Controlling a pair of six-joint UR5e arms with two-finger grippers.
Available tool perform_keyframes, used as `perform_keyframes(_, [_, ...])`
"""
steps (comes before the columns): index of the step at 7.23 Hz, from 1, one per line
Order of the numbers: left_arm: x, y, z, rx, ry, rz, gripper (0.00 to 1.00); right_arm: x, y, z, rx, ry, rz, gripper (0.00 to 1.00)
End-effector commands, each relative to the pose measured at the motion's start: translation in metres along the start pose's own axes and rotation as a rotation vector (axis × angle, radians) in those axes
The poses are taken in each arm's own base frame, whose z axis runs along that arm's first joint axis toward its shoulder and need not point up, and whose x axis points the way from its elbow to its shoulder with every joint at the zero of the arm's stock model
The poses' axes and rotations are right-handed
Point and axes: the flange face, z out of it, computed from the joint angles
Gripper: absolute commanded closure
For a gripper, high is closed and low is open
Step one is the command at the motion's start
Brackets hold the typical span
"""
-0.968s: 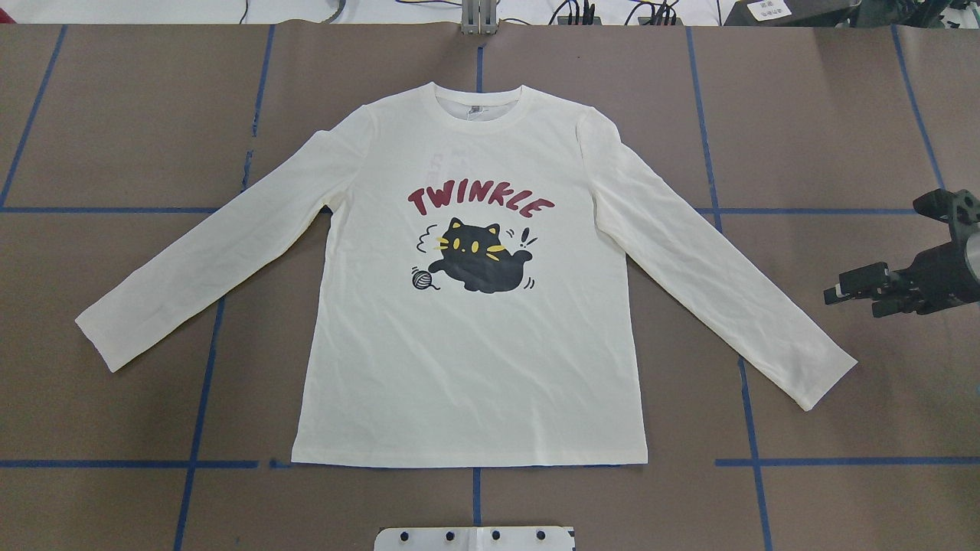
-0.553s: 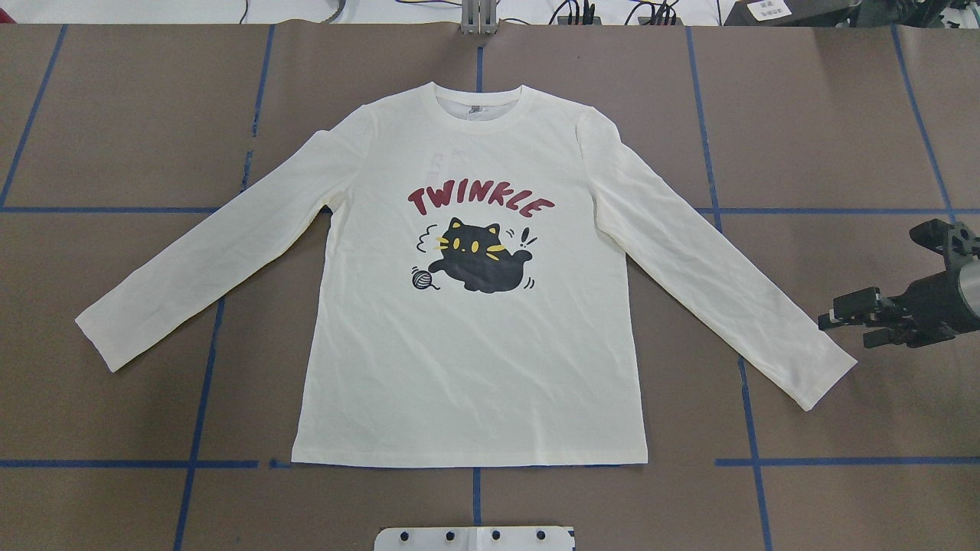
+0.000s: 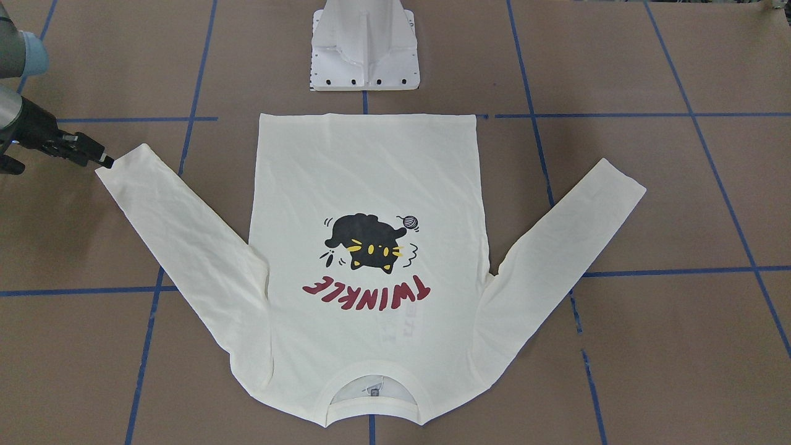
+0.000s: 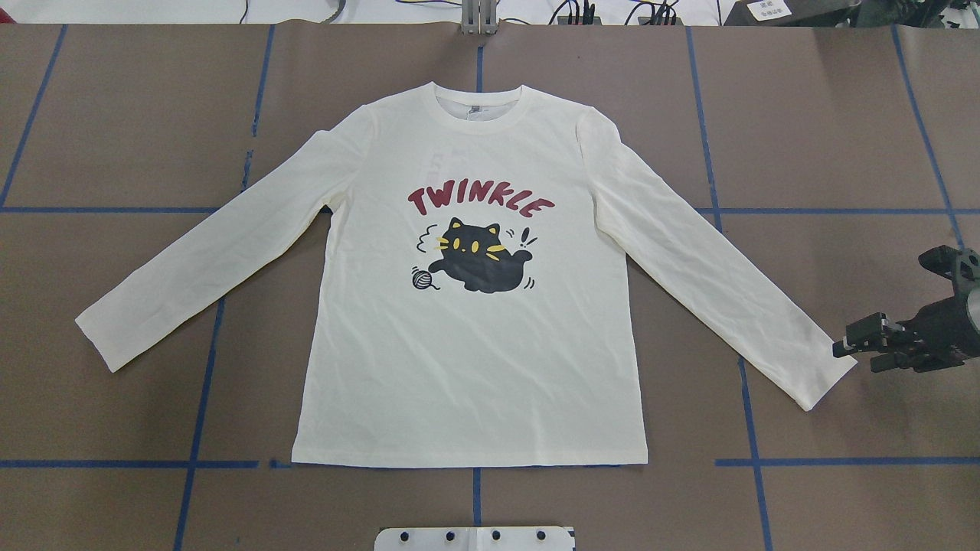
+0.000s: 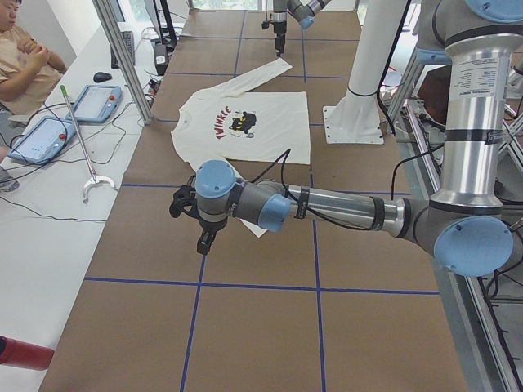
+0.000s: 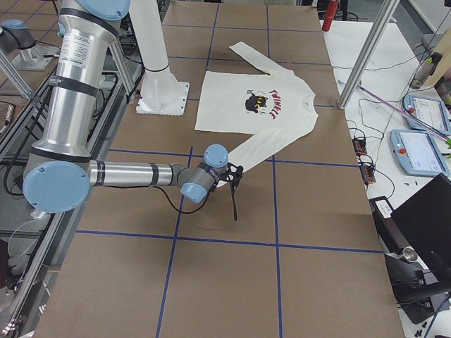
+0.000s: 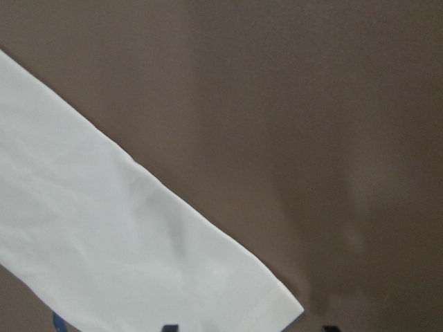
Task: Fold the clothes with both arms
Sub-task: 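Lower the right gripper to the cuff of the sleeve nearest it and grasp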
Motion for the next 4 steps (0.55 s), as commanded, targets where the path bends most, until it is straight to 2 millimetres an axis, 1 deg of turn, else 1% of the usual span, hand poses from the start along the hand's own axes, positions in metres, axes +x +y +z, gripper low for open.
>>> perform_keyframes(1, [-0.0022, 0.0006, 0.0017, -0.004, 0.000, -0.003, 0.00, 0.0071, -0.0023, 0.0094, 0.007, 0.022, 0.005, 0.27])
perform_keyframes(2, [-0.0021, 0.0005, 0.0016, -0.003, 0.000, -0.002, 0.00, 0.0088, -0.0023, 0.0098, 0.006, 0.026, 0.008, 0.36])
perform_keyframes(3, [-0.0026, 0.0007, 0.0021, -0.004, 0.000, -0.003, 0.00, 0.0140, -0.0040, 0.0128, 0.006, 0.034, 0.015, 0.42])
perform_keyframes(4, [-0.0021, 0.0005, 0.0016, -0.003, 0.000, -0.002, 0.00, 0.0130, -0.0039, 0.0134, 0.005, 0.033, 0.013, 0.55])
